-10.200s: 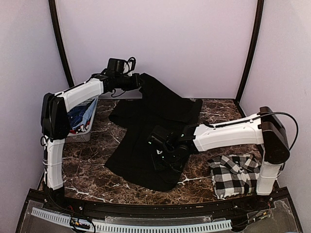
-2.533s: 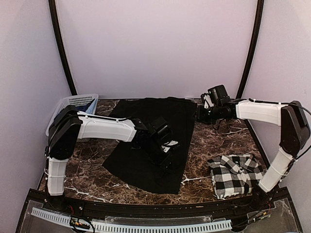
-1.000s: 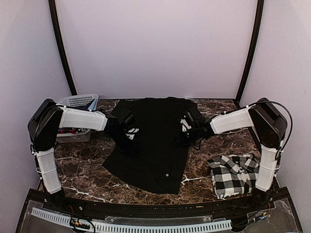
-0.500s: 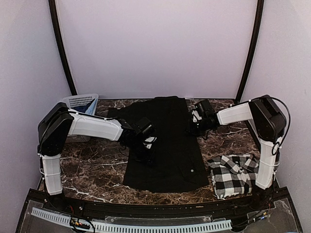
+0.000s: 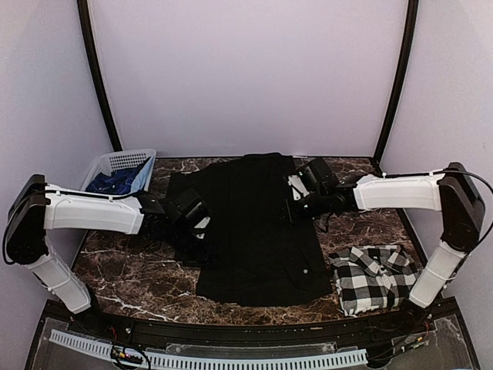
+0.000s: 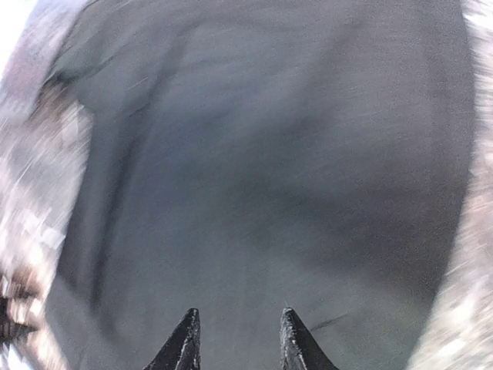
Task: Fold and stack the long sleeve shirts
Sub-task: Pick up the shirt from the center of the board.
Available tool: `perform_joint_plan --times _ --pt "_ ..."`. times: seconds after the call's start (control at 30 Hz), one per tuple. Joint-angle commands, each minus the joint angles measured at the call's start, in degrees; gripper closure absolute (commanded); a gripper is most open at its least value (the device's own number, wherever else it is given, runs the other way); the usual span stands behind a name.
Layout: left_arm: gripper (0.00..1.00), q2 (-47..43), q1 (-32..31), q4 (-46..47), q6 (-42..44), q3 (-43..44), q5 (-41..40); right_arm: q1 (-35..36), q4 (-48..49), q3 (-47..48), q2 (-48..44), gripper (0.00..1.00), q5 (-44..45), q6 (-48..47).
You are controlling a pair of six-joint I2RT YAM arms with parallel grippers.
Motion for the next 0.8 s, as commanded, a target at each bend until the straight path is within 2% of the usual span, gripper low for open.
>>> perform_joint_plan --times 0.0,0.1,0.4,0.57,0.67,0.77 --pt "0.52 -6.63 -0.04 -0.53 -4.67 -9.49 -0.53 6.9 -1.88 -5.11 -4.96 0.67 2.0 1.17" --pt "0.5 -9.74 -0.04 1.28 -5.07 -14.82 0.54 11.12 -2.55 -7.56 -7.5 0.67 2.76 1.98" --pt "0.49 -10.94 -0.04 2.13 -2.1 -17.7 4.2 20.24 -6.6 -10.39 -9.95 0.67 6.74 6.64" --pt "0.57 -9.81 -0.04 6.35 -3.37 -19.0 9.35 21.31 -8.13 -9.97 -10.74 0.67 8.52 8.38" --pt "0.64 -8.72 -0.12 3.99 -2.8 -18.27 9.3 21.59 -8.97 -9.84 -11.64 0.67 9.5 9.09" --pt "0.65 -9.03 -0.24 2.47 -2.54 -18.06 9.3 21.96 -9.83 -9.86 -12.72 0.67 10.12 9.58"
